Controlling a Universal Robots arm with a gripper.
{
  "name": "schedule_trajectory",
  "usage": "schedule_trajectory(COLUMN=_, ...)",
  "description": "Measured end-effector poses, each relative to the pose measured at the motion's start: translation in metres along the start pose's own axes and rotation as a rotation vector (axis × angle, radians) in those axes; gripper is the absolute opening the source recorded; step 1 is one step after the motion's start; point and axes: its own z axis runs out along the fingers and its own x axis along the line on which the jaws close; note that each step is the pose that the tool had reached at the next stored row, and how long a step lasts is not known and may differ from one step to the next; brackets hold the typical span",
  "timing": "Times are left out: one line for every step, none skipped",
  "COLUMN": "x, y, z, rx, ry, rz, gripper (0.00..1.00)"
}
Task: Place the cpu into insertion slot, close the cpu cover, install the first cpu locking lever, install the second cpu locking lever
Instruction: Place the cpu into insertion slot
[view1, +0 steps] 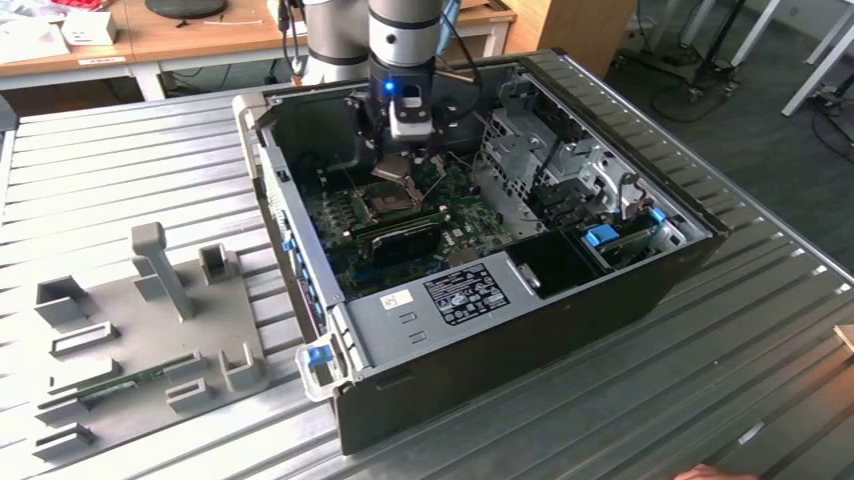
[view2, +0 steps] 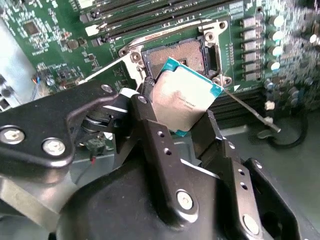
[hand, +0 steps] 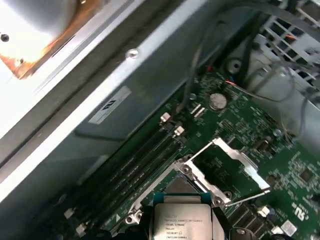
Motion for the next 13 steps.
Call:
schedule_trajectory(x=0.0, y=0.0, z=0.0001, rx=-0.0004, ry=-0.0016, rz=0.018, gripper=0.54)
schedule_trajectory(x=0.0, y=0.0, z=0.0001, rx=-0.0007, ry=-0.0032, rz=0.036, gripper=0.54)
schedule_trajectory(x=0.0, y=0.0, z=0.0001, rx=-0.0009, ry=-0.0048, rz=0.054, gripper=0.54)
schedule_trajectory(x=0.0, y=0.0, z=0.0002, rx=-0.0012, ry=-0.0066, rz=0.073, gripper=0.54)
schedule_trajectory(x=0.0, y=0.0, z=0.0002, rx=-0.0017, ry=-0.0096, rz=0.106, gripper=0.54)
schedule_trajectory(x=0.0, y=0.0, z=0.0003, rx=-0.0021, ry=-0.0112, rz=0.124, gripper=0.54)
schedule_trajectory(x=0.0, y=0.0, z=0.0003, rx=-0.0023, ry=-0.0128, rz=0.142, gripper=0.54)
schedule_trajectory(x=0.0, y=0.0, z=0.0003, rx=-0.0026, ry=-0.0144, rz=0.16, gripper=0.54)
schedule_trajectory(x=0.0, y=0.0, z=0.0004, rx=-0.0029, ry=-0.0162, rz=0.179, gripper=0.54)
schedule_trajectory(x=0.0, y=0.0, z=0.0004, rx=-0.0032, ry=-0.0178, rz=0.197, gripper=0.54)
schedule_trajectory(x=0.0, y=0.0, z=0.0005, rx=-0.0035, ry=-0.0194, rz=0.215, gripper=0.54)
schedule_trajectory(x=0.0, y=0.0, z=0.0005, rx=-0.0038, ry=-0.021, rz=0.233, gripper=0.54)
schedule_trajectory(x=0.0, y=0.0, z=0.0005, rx=-0.0041, ry=-0.0226, rz=0.251, gripper=0.54)
